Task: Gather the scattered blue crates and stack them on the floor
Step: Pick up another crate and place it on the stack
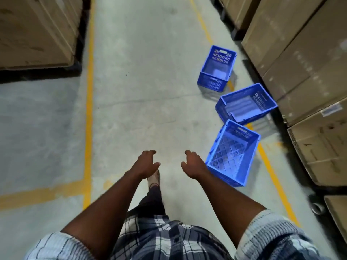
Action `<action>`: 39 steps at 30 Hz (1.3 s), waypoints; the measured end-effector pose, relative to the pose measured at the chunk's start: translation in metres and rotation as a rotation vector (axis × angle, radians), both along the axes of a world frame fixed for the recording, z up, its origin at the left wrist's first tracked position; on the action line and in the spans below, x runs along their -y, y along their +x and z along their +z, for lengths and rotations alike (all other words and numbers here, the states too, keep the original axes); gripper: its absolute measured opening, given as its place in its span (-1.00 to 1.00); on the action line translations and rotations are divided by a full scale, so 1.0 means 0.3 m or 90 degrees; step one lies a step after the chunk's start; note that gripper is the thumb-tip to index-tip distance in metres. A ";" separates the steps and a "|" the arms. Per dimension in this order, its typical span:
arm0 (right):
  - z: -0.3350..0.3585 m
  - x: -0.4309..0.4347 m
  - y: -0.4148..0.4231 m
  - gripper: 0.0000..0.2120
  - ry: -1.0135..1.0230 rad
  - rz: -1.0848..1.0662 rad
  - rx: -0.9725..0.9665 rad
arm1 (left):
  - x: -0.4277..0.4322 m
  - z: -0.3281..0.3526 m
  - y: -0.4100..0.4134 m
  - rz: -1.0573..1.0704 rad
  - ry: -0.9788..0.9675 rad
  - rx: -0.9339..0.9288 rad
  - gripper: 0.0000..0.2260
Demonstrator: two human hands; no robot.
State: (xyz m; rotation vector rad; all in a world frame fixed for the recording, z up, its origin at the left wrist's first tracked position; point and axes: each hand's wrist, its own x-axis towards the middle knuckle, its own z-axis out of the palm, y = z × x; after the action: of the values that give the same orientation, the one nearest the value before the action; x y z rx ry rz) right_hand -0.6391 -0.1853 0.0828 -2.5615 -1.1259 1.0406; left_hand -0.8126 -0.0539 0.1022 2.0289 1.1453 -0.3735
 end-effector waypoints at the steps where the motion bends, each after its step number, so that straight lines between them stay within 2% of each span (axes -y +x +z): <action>1: -0.005 -0.027 0.039 -0.54 0.002 -0.039 -0.011 | -0.045 -0.006 0.048 -0.020 0.001 0.006 -0.43; 9: -0.032 -0.246 0.317 -0.52 0.013 -0.452 -0.084 | -0.469 -0.030 0.492 -0.208 0.017 0.021 -0.48; 15: -0.043 -0.291 0.453 -0.51 0.017 -0.640 -0.088 | -0.619 -0.035 0.788 -0.335 0.008 0.032 -0.49; 21: -0.087 -0.290 0.575 -0.55 -0.009 -0.659 -0.050 | -0.645 -0.072 1.074 -0.472 -0.007 0.012 -0.49; 26: -0.141 -0.287 0.743 -0.63 -0.001 -0.736 -0.076 | -0.611 -0.080 1.354 -0.554 -0.035 -0.014 -0.54; 30: -0.140 -0.281 0.837 -0.63 0.007 -0.854 -0.173 | -0.590 -0.073 1.523 -0.616 -0.035 -0.048 -0.64; 34: -0.127 -0.231 0.962 -0.68 0.050 -0.946 -0.167 | -0.545 -0.085 1.722 -0.661 -0.036 -0.036 -0.70; 39: -0.099 -0.144 1.018 -0.62 0.113 -1.082 -0.175 | -0.474 -0.104 1.875 -0.693 -0.052 -0.056 -0.80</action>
State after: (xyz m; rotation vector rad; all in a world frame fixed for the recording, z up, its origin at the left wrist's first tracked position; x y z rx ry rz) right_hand -0.3338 -0.1420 0.0532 -1.9709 0.9468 0.6035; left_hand -0.2501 0.0884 0.0711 2.4083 -0.0478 -1.0092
